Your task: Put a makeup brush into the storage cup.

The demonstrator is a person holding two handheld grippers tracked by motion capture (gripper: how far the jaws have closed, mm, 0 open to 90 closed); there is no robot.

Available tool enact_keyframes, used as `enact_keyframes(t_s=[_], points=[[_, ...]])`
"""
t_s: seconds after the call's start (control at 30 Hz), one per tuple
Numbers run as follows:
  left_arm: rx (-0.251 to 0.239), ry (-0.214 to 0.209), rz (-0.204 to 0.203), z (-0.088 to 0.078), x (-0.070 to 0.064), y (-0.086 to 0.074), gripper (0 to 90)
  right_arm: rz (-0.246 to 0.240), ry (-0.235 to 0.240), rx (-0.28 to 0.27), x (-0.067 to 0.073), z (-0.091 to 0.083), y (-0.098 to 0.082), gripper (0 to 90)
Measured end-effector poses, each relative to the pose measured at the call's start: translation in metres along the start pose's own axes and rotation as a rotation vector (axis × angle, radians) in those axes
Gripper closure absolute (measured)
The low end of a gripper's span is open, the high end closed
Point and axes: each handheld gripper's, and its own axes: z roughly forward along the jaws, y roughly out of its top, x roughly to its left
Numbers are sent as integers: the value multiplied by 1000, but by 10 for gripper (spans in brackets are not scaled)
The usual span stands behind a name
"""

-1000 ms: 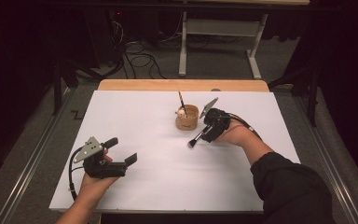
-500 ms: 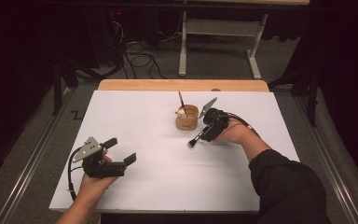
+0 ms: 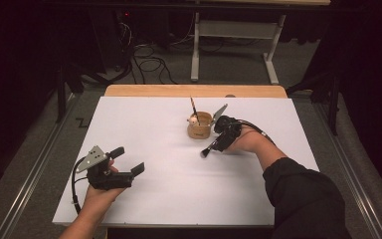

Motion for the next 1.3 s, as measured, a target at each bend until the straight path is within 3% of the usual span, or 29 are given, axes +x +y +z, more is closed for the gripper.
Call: enact_keyframes(t_s=[0.5,0.67,1.3], points=[[-2,1,0,-1,0,0,1,4,8,38,-2,-1,-2,325],[-3,2,-2,-1,0,0,2,-13,-1,35,-2,0,-3,316],[-1,2,-7,-1,0,-1,2,-5,11,26,-5,2,-3,271]])
